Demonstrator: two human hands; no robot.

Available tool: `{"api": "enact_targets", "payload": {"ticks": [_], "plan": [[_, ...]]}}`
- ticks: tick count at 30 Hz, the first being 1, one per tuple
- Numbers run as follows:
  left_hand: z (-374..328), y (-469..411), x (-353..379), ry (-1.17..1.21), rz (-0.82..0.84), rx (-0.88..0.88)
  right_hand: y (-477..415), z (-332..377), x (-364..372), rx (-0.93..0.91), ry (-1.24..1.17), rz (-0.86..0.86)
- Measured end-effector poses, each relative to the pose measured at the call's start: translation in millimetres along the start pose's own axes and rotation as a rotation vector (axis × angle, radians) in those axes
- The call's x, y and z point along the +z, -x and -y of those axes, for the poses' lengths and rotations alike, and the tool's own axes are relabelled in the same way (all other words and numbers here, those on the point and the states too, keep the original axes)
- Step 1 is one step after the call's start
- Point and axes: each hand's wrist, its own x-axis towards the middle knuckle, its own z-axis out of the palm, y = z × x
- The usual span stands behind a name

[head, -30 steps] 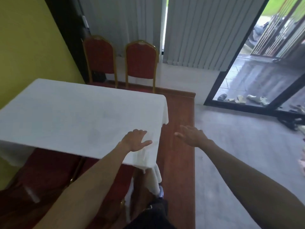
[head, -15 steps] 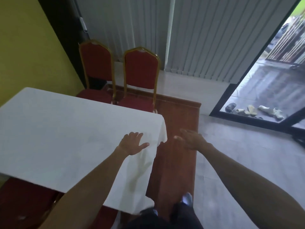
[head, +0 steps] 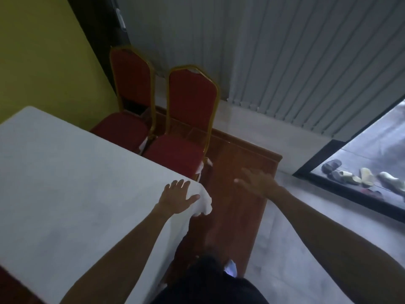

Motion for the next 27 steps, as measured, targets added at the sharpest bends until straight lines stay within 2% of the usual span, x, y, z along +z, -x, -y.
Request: {"api": "enact_targets", "payload": {"ticks": [7,11,20,27], "plan": [[-36.0,-103.9,-36.7,0.132,-0.135,-0.025,-108.5,-49.1,-55.9,-0.129,0.032,0.038],[-38.0,-179.5,-64.3,0.136,-0.136,-0.077,-186.8,-64.2,-94.5,-0.2,0.049,0.035],[-22.0,-312.4,-123.3,0.231,-0.127,-0.192,-344.0,-70.2,-187.5,-0.348,-0.004,0.035],[-22.5,-397.5,-155.4,0.363,-0.219,-0.294,-444.6,-71.1,-259.1,-0.506,0.087,0.086]]}}
